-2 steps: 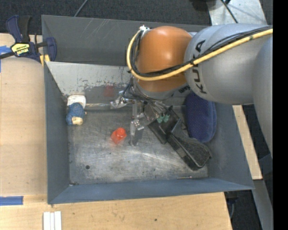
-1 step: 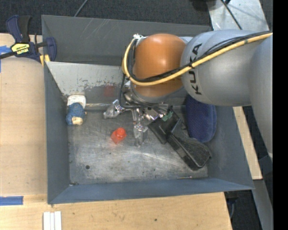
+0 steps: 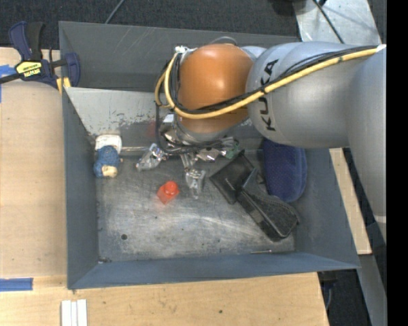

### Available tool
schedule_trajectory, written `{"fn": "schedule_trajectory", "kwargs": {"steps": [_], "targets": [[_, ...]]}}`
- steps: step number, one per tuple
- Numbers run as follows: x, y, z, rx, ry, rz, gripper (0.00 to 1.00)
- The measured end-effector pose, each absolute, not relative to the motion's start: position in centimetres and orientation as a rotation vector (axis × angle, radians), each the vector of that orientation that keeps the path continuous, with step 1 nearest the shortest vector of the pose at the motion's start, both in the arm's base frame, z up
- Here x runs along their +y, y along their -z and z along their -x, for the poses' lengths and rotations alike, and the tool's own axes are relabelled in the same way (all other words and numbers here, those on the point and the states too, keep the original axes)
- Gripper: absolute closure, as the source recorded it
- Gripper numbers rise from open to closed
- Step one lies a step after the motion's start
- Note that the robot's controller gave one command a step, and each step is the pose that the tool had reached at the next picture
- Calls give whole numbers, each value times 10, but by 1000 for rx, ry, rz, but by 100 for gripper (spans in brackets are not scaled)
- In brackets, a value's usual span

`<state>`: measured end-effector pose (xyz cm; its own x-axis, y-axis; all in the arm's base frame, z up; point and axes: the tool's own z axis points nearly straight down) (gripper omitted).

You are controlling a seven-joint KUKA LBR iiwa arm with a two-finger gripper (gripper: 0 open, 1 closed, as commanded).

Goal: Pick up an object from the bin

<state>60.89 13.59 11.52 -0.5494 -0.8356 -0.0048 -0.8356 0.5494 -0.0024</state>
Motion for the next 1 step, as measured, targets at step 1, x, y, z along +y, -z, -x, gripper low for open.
{"fn": "schedule_trajectory", "kwargs": {"steps": [1], "targets": [[147, -73, -600, 2511, 3, 1876, 0]]}}
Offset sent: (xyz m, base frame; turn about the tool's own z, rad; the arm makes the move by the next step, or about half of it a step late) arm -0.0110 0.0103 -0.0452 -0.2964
